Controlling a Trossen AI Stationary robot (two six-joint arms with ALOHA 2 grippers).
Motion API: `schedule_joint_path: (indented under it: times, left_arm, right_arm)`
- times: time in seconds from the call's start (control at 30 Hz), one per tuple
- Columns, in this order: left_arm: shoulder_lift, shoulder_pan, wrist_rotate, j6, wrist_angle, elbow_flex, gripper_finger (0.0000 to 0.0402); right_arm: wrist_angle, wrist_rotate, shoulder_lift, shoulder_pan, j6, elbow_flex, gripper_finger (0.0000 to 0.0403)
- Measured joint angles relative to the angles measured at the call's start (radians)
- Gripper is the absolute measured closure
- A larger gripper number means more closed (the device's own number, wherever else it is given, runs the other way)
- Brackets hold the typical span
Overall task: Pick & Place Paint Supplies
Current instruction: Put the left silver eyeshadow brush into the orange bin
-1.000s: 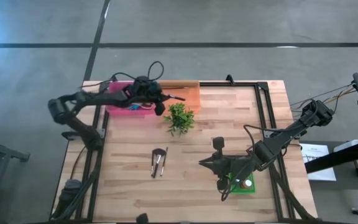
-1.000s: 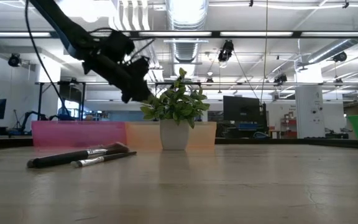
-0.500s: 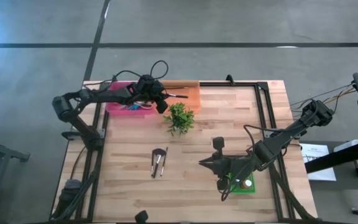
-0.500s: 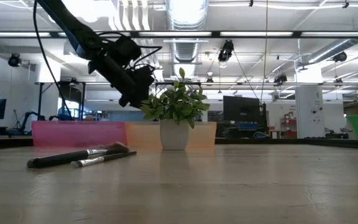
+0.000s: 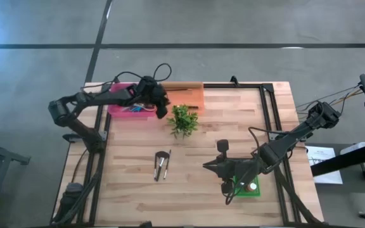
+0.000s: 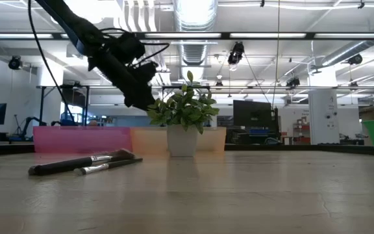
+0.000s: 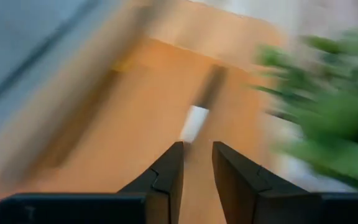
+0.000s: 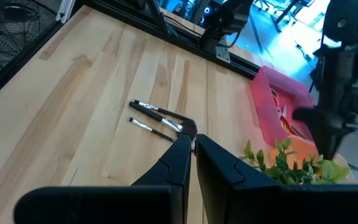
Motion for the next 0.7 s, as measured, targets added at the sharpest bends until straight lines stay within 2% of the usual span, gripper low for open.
schedule_joint_path:
  times: [0.17,0.27,0.37,0.53,0.7]
  left_arm:
    - [-0.081,-0.042,0.225,0.027,-0.234,0.0,0.0306]
    - [-0.12,-0.11,0.269,0.078,-0.396,-0.009,0.0306]
    - [-0.15,-0.218,0.278,0.105,-0.463,-0.052,0.0305]
    - [-0.165,-0.444,0.253,0.143,-0.447,-0.129,0.0305]
    - [-0.162,-0.694,0.057,0.211,-0.442,-0.172,0.0305]
  right_arm:
    - [0.0,0.0,0.0,0.0,-0.001,0.0,0.038]
    - [0.0,0.0,0.0,0.0,-0.001,0.0,0.038]
    - [0.0,0.0,0.0,0.0,0.0,0.0,0.038]
    - [0.0,0.0,0.0,0.0,0.001,0.0,0.038]
    - [0.0,0.0,0.0,0.0,0.001,0.0,0.038]
